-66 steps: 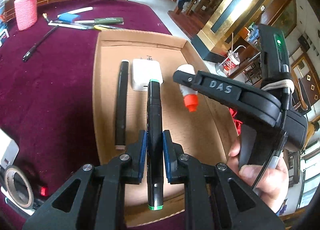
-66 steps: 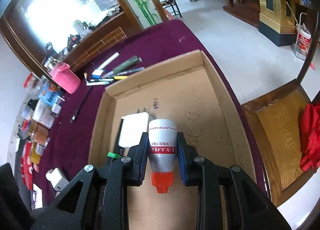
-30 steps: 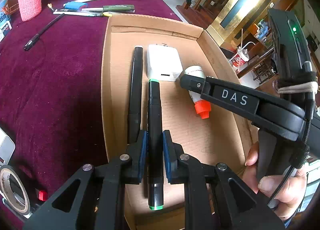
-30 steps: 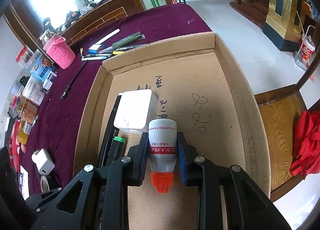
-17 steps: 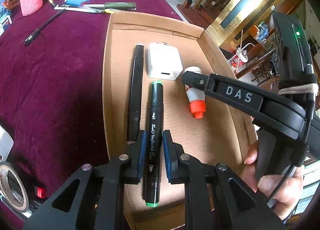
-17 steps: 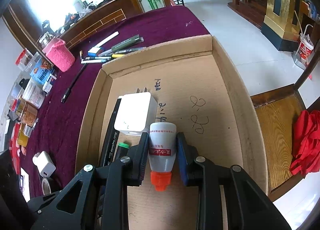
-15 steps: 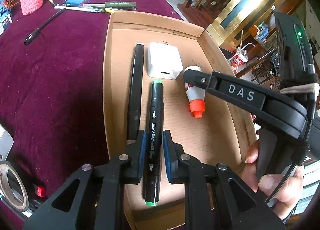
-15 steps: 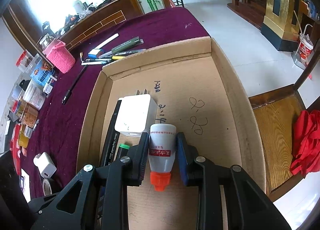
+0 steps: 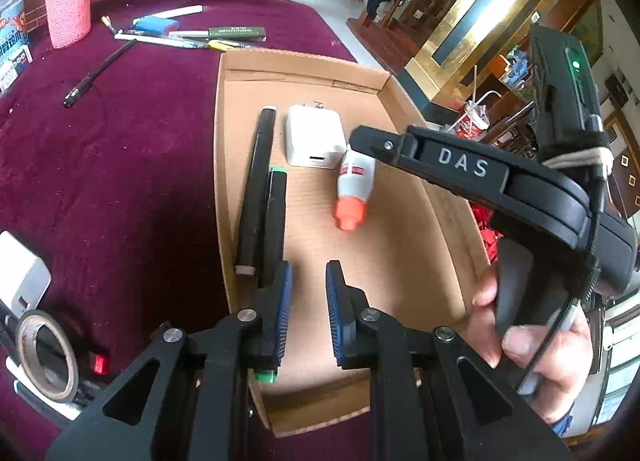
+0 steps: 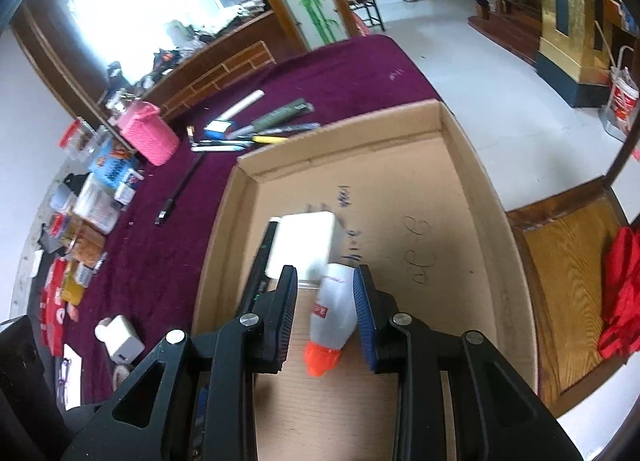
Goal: Organize rigid objects
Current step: 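Lower the marker and white glue bottle into the tray beside the charger, then grasp a black marker with the left tool while the right grasps the black lipstick tube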
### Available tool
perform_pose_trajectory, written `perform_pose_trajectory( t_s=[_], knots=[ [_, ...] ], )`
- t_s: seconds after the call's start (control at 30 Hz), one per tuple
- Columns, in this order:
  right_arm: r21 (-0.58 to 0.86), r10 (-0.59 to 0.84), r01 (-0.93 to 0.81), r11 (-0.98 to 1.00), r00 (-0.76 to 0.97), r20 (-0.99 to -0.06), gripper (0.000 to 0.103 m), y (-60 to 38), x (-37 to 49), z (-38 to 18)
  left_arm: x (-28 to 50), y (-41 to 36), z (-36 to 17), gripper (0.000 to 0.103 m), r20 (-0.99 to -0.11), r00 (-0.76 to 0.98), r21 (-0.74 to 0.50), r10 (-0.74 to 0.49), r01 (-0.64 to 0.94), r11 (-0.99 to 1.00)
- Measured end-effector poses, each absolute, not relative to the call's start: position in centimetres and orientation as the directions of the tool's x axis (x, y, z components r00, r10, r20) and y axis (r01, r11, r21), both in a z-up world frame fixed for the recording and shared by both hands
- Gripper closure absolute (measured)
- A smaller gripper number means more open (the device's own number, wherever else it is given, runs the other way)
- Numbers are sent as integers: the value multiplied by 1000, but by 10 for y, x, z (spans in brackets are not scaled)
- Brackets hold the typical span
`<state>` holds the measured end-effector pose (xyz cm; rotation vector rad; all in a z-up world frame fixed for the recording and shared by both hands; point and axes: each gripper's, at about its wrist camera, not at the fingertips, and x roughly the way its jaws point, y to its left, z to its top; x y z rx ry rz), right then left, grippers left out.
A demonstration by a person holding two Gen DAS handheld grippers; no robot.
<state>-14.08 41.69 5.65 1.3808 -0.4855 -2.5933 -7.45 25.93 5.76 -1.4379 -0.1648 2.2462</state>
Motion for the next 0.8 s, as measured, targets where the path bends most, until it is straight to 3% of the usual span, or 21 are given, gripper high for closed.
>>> perform_pose_trajectory(
  t_s=[0.47,0.8],
  knots=[
    [392,-332,24,-919,-581,-743,77,410,-137,62,-54,172,91,89,-791,-454,-315,411,-273,-909],
    [396,-339,30,-918,-578,-742,77,404,-137,59,-102,43,70,89,-817,-514,-318,261,25,-948]
  ],
)
